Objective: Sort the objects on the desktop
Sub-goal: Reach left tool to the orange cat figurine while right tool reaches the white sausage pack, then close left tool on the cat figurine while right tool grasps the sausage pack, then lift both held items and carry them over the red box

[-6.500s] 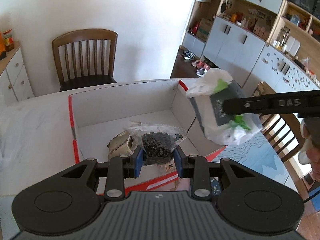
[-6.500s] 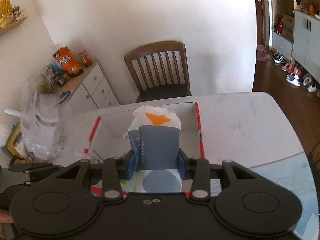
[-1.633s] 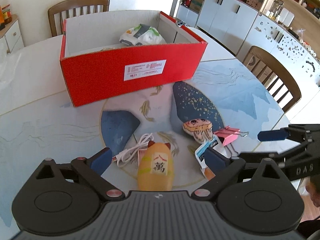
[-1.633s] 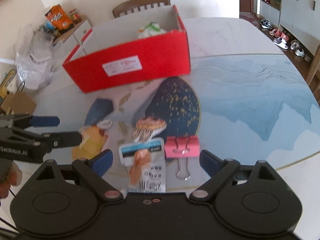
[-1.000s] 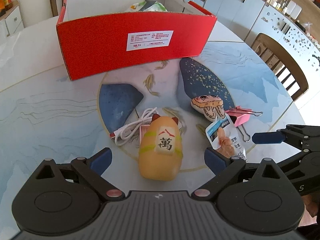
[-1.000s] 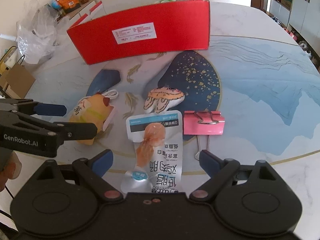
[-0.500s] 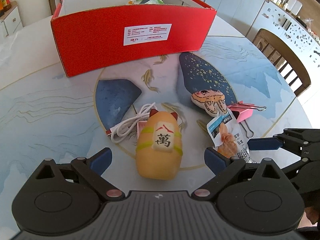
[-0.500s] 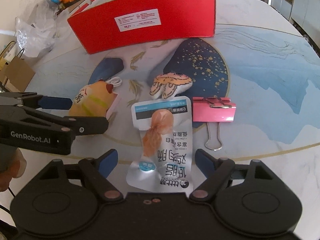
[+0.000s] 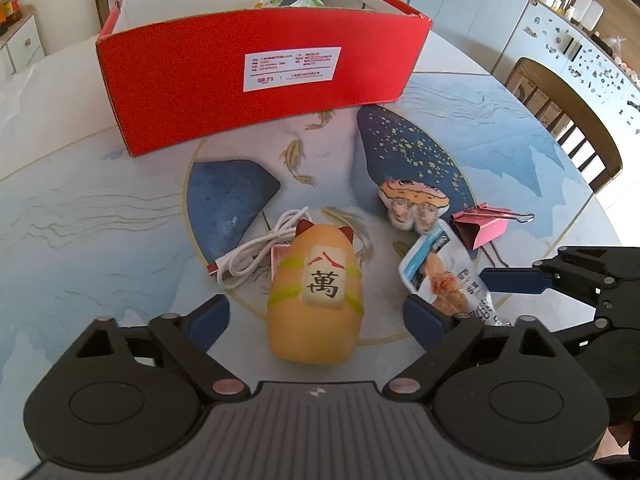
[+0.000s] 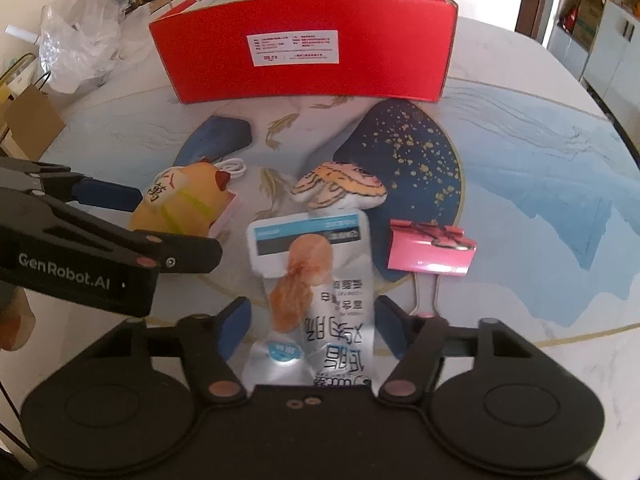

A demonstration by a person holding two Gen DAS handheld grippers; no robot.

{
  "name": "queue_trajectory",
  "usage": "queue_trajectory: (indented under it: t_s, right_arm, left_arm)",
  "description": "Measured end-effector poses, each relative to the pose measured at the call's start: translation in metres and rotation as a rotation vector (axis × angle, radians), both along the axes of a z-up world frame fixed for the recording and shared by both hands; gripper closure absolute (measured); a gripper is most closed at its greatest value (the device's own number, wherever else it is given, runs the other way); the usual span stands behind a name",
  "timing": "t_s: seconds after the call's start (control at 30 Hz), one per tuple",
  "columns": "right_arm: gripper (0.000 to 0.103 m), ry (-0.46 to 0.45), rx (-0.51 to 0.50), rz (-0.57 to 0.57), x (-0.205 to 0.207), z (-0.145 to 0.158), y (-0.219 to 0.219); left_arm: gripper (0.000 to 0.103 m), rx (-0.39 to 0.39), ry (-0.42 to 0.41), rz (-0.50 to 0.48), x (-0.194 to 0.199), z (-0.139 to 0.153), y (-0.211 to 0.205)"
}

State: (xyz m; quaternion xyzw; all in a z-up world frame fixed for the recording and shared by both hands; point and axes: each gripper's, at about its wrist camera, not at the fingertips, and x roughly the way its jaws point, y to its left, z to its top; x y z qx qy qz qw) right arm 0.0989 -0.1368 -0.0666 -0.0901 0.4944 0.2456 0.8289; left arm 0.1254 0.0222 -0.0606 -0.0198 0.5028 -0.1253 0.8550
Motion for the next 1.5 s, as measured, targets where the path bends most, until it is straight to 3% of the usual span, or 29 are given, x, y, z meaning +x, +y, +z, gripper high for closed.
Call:
queue_trajectory:
  t_s: [0.1,0.3,0.53,0.73,0.9,1.3,1.5]
  right_arm:
    - [0.055,-0.006,0.006,0.004,0.000,0.001,0.000]
    - [0.061,0.027,0.069,-0.027,0.005,0.003,-0.006]
    - [0.066,0.040,0.097,-0.045,0.007,0.006,-0.010]
    - [0.062,0.051,0.092,-0.018,0.008,0.007,-0.005]
    - [0.031,0.038,0.111,-0.004,0.010,0.009,0.000]
    - [0.028,0.051,0.089,0.056,0.017,0.003,0.019]
    - [0.030,0.005,0.045,0.083,0.015,0.001,0.027]
  left_arm:
    - [0.025,0.000,0.009,-0.002,0.000,-0.002,-0.001]
    - [0.055,-0.007,-0.001,0.001,-0.003,0.000,0.002]
    - [0.057,-0.002,-0.023,-0.002,-0.007,0.003,0.002]
    - [0.057,-0.011,-0.024,-0.002,-0.009,0.005,0.004]
    - [0.058,-0.020,-0.024,0.031,-0.009,0.009,0.012]
    - [0.058,-0.019,-0.037,0.088,-0.007,0.015,0.032]
    - [0.058,-0.022,-0.031,0.092,-0.007,0.013,0.032]
